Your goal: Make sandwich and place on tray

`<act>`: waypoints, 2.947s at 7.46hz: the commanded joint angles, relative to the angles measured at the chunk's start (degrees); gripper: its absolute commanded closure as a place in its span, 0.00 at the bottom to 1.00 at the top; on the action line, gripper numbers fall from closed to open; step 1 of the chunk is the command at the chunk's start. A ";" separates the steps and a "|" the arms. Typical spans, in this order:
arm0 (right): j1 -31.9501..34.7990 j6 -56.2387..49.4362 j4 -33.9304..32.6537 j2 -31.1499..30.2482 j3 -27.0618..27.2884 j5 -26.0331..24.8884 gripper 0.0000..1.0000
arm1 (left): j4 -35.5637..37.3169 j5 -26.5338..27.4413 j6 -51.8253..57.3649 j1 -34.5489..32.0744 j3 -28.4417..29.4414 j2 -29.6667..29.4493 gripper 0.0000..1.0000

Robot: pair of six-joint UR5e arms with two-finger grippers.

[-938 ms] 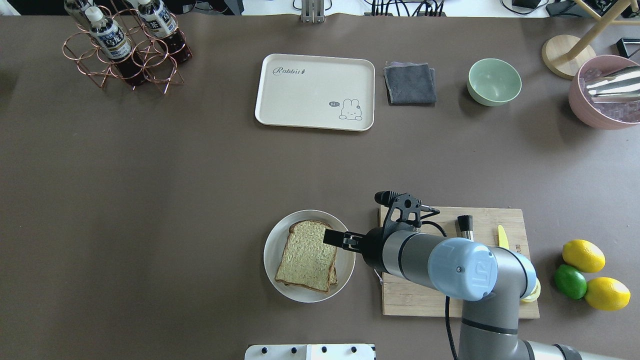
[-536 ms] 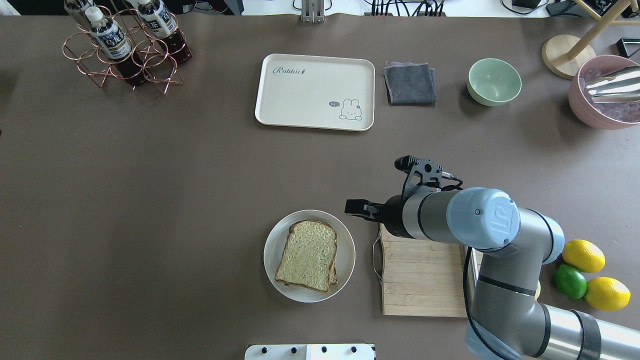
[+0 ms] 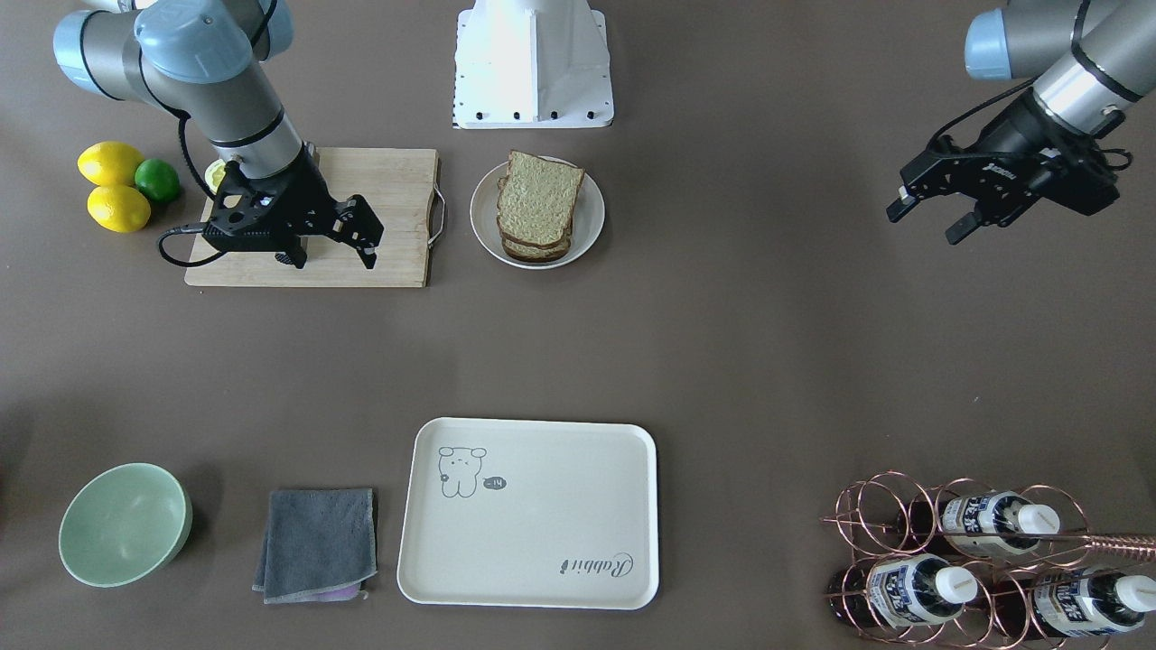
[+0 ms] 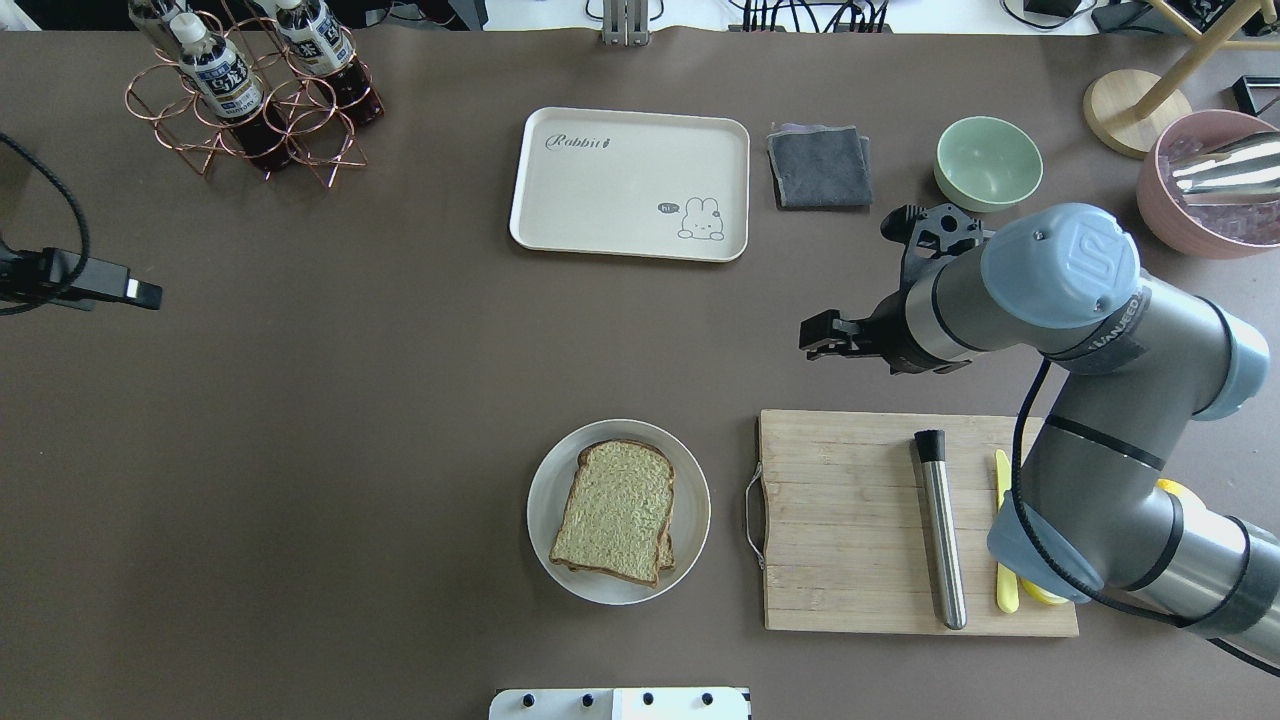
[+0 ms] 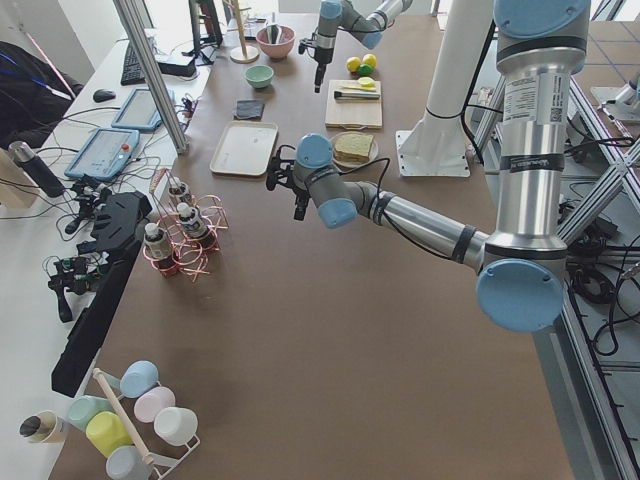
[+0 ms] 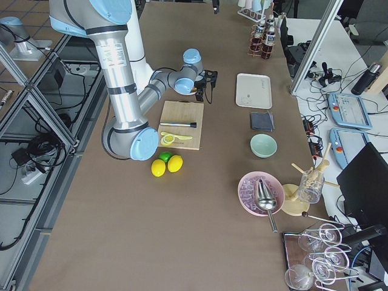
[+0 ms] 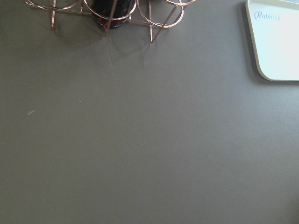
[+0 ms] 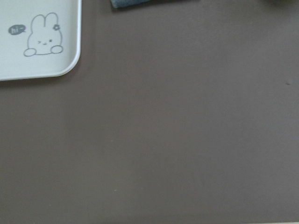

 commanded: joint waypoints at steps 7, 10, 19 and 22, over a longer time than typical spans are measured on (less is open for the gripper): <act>39.60 -63.21 -2.04 -27.53 -5.67 21.36 0.00 | 15.82 27.06 -18.06 31.13 -1.22 -21.28 0.02; 50.01 -76.92 -14.28 -23.43 -11.61 21.92 0.00 | 15.65 27.51 -18.06 32.03 0.19 -21.02 0.02; 50.03 -76.93 -16.81 -22.43 -11.96 21.56 0.00 | 8.36 34.28 -17.97 40.55 8.10 -21.90 0.27; 49.95 -76.93 -16.81 -22.43 -12.05 21.56 0.00 | 8.26 34.19 -18.06 41.42 7.84 -21.98 0.46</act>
